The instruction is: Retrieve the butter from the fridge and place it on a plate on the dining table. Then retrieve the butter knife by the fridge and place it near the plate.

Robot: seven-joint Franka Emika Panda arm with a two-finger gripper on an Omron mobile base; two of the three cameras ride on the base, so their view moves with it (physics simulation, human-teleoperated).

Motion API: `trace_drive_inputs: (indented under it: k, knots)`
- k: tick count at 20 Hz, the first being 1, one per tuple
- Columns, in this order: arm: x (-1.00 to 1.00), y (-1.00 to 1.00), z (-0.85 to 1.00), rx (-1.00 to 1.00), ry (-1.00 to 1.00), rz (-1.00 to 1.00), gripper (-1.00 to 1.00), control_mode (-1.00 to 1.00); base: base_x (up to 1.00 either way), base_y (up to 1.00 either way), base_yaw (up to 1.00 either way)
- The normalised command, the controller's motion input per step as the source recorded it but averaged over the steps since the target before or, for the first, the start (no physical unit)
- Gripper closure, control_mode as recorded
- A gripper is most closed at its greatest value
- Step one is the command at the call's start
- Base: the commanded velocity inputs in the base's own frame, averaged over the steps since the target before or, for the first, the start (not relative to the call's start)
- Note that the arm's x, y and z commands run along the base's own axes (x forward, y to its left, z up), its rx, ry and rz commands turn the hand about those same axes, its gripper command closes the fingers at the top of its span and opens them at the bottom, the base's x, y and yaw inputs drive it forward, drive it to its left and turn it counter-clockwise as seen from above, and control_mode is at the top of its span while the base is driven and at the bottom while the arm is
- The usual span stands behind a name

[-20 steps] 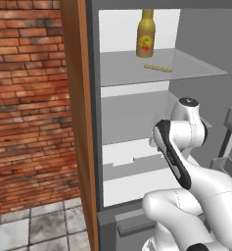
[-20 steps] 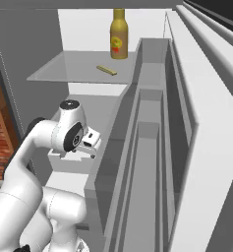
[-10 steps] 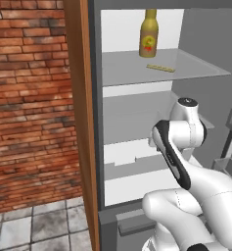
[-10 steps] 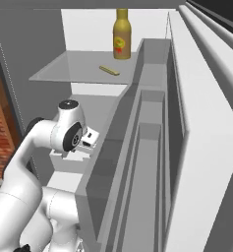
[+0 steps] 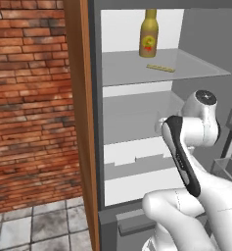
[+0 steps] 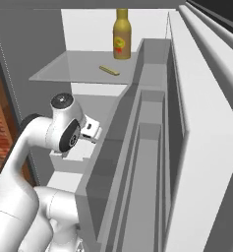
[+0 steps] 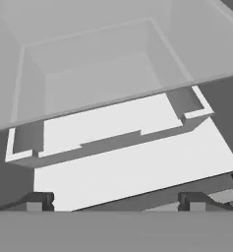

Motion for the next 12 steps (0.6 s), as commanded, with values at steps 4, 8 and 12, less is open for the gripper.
trace_drive_inputs:
  k: [4,8,12]
  knots:
    - [0.00,-0.39,0.64,-0.06,-0.54,0.06,-1.00,-1.00,0.00,0.00,0.00]
    - [0.00,-0.15,0.64,-0.25,-0.23,0.00,-1.00,-1.00,0.00,0.00,0.00]
    - [0.02,0.00,0.63,-0.26,-0.01,0.00,-1.00,-1.00,0.00,0.00,0.00]
